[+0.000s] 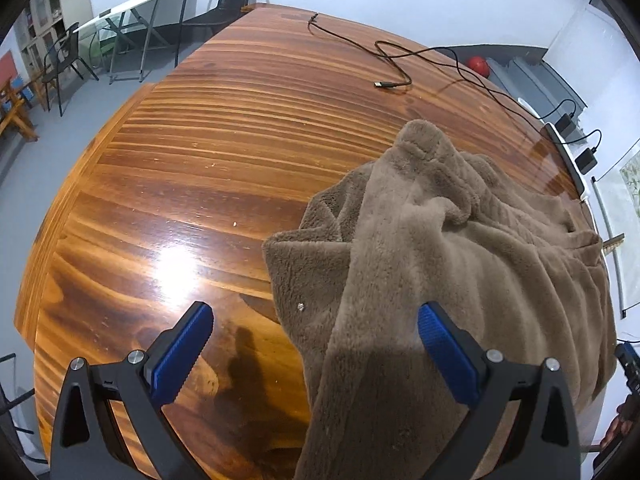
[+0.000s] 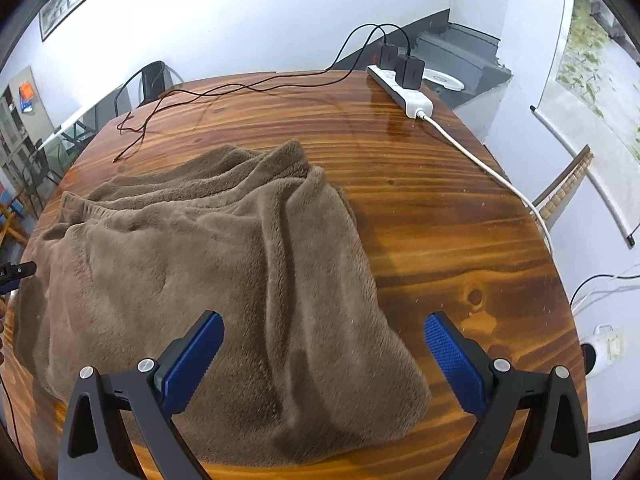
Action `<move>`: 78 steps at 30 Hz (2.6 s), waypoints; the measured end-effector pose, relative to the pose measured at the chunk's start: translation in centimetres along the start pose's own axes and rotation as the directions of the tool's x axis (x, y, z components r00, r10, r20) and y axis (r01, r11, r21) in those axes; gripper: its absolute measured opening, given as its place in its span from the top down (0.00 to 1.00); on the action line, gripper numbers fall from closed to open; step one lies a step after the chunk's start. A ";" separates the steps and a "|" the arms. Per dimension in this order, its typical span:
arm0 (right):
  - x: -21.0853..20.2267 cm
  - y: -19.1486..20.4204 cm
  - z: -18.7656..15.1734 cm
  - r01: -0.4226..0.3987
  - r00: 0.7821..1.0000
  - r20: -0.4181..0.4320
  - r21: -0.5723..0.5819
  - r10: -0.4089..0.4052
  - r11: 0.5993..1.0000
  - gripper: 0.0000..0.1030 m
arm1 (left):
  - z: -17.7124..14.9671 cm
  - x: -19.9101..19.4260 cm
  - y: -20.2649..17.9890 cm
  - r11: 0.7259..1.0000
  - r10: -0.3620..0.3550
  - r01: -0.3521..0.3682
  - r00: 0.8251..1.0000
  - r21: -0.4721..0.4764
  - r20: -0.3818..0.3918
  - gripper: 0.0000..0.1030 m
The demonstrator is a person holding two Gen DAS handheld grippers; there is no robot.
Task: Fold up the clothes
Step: 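Move the open right gripper to the blanket's folded edge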
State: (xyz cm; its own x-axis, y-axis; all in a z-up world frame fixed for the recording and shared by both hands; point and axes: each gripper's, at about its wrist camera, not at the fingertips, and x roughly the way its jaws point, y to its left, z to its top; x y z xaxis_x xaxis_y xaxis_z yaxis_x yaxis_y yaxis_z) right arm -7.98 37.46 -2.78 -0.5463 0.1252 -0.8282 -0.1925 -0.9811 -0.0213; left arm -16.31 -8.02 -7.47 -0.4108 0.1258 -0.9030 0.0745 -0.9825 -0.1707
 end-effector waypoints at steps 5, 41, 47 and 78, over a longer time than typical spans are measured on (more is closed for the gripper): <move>1.2 -0.8 1.3 -0.022 1.000 -0.002 -0.017 0.022 1.000 0.01 | 0.2 0.6 0.0 1.000 -0.015 0.015 1.000 0.013 -0.006 0.00; 9.1 -2.3 4.4 -0.143 0.979 -0.153 -0.024 0.138 0.989 0.01 | 0.9 2.7 -0.5 0.996 -0.073 0.076 0.995 0.046 -0.065 0.00; 9.4 -2.2 4.5 -0.144 0.977 -0.161 -0.026 0.138 0.989 0.01 | 0.9 2.7 -0.7 0.996 -0.062 0.065 0.996 0.057 -0.058 0.00; 7.9 2.0 5.2 0.113 0.982 -0.116 -0.249 -0.146 0.962 0.01 | 1.0 2.8 -1.6 0.995 -0.025 0.028 0.999 0.093 -0.031 0.00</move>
State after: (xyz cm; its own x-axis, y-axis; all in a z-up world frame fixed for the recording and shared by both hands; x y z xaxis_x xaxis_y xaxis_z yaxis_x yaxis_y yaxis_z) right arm -16.94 37.25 -6.43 -0.4139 0.2486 -0.8757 -0.0436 -0.9663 -0.2537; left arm -18.50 -6.26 -9.36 -0.3845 0.1546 -0.9101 -0.0221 -0.9871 -0.1584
